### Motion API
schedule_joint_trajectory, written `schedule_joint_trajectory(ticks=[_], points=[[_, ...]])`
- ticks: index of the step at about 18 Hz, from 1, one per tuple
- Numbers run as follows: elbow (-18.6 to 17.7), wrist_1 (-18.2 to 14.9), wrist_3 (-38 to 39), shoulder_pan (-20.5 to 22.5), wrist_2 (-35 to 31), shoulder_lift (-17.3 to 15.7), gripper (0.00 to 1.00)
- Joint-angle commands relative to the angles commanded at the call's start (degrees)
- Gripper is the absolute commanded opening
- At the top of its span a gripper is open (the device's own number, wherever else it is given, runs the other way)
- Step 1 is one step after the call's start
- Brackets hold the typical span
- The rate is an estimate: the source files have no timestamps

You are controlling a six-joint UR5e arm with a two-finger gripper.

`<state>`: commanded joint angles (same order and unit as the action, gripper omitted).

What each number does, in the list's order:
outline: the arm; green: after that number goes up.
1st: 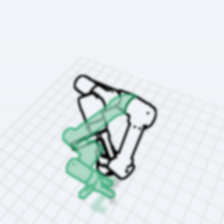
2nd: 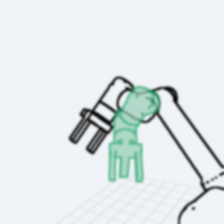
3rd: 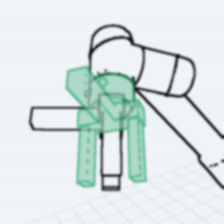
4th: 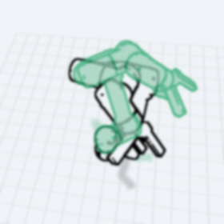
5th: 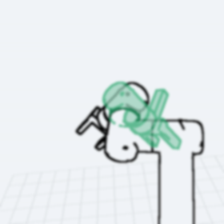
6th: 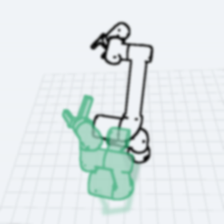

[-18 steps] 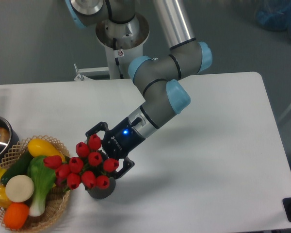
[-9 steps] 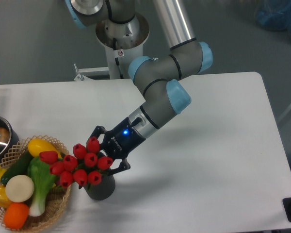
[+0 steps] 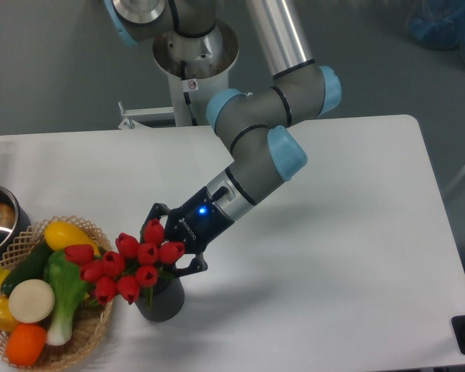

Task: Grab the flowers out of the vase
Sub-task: 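Close the gripper on the bunch of tulip stems, then lift the gripped tulips straight up out of the grey vase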

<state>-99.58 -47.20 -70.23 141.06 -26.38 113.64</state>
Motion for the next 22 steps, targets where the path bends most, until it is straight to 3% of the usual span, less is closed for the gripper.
schedule_joint_trajectory(ticks=[22], points=[[3.0,0.1,6.9,1.4,10.7,-3.1,0.37]])
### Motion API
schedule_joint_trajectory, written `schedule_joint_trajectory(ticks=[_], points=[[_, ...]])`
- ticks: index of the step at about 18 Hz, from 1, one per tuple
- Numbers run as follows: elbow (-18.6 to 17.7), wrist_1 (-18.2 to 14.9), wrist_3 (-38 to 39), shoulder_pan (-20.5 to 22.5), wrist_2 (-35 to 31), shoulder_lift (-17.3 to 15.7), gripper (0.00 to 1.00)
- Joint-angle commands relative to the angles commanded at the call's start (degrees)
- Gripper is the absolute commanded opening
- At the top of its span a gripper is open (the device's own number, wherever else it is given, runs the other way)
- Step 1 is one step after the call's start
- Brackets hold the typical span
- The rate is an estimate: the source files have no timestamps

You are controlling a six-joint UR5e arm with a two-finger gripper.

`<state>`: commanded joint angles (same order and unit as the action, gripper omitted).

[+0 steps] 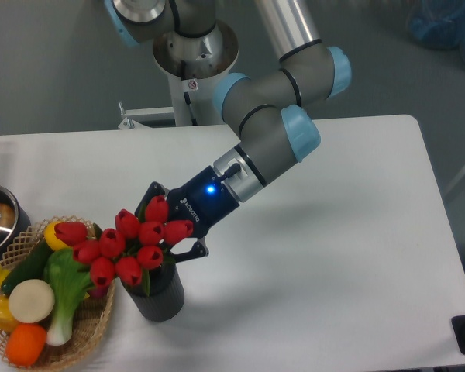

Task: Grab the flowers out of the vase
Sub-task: 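Lift the gripped tulips straight up out of the grey vase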

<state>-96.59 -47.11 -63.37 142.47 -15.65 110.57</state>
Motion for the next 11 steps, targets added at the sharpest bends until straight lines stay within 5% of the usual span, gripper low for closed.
schedule_joint_trajectory(ticks=[11], points=[[1.8,-0.1,2.5,0.7,3.3,-1.8,0.37]])
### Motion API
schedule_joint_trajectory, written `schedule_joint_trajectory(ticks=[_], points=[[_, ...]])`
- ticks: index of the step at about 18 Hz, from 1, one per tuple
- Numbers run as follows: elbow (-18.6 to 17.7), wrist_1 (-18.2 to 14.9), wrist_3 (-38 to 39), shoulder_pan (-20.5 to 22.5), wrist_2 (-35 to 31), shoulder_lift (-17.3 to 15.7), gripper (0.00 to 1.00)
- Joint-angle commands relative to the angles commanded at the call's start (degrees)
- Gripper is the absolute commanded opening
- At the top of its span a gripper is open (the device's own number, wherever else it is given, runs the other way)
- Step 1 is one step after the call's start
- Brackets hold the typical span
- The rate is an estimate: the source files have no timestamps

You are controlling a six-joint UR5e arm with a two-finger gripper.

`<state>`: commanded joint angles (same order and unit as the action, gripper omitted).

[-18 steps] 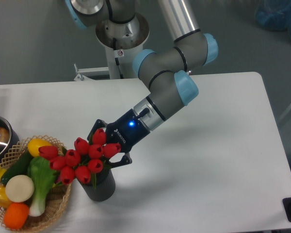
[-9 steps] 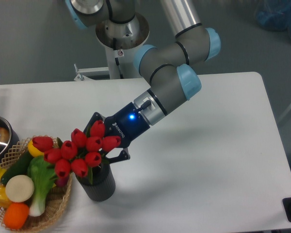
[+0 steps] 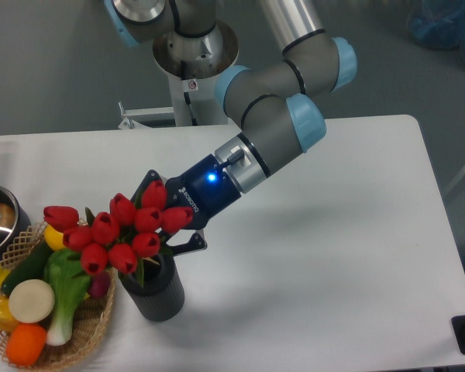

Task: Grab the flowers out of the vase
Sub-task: 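Lift the gripped tulips straight up out of the grey vase, then carry the held tulips up and away from the vase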

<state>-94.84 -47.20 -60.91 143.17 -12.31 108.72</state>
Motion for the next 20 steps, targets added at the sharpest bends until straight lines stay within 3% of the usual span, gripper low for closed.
schedule_joint_trajectory(ticks=[11,20], points=[[4.6,0.0,5.2,1.9,0.1,-0.6,0.37],[5.3,-0.1,13.2,4.3,0.0,-6.1,0.37]])
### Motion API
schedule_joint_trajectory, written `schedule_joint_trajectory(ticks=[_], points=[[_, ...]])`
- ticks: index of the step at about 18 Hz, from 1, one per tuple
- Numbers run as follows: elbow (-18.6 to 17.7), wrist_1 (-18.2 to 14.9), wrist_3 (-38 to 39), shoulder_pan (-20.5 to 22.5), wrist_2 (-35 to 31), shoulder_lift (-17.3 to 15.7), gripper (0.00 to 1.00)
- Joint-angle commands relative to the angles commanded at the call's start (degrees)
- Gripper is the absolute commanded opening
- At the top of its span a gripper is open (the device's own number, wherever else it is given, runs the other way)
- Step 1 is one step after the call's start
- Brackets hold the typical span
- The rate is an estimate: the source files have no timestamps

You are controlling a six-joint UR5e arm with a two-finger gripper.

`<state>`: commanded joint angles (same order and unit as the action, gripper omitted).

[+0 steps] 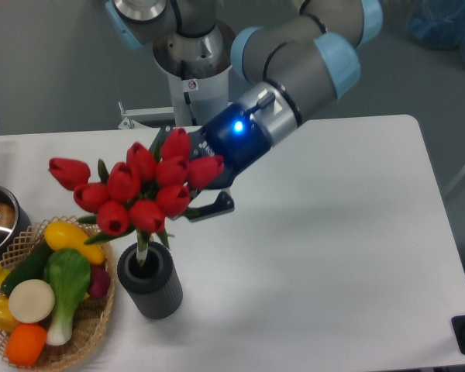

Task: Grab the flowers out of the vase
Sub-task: 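Carry the held tulips up and away from the vase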

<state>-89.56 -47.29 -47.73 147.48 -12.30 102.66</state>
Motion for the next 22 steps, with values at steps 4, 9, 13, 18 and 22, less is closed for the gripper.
schedule_joint_trajectory(ticks=[4,9,13,18,22], points=[[-0.1,-0.2,1.8,1.6,-1.0,-1.3,0.37],[-0.3,-0.4,3.9,7.0,-2.9,-3.4,0.37],[-0.3,-0.4,3.6,8.5,-14.9,-4.5,0.36],[-0.2,-0.7,3.3,11.9,-20.6,-4.7,0.36],[-0.2,-0.8,1.1,14.0,-28.1,-4.5,0.31]])
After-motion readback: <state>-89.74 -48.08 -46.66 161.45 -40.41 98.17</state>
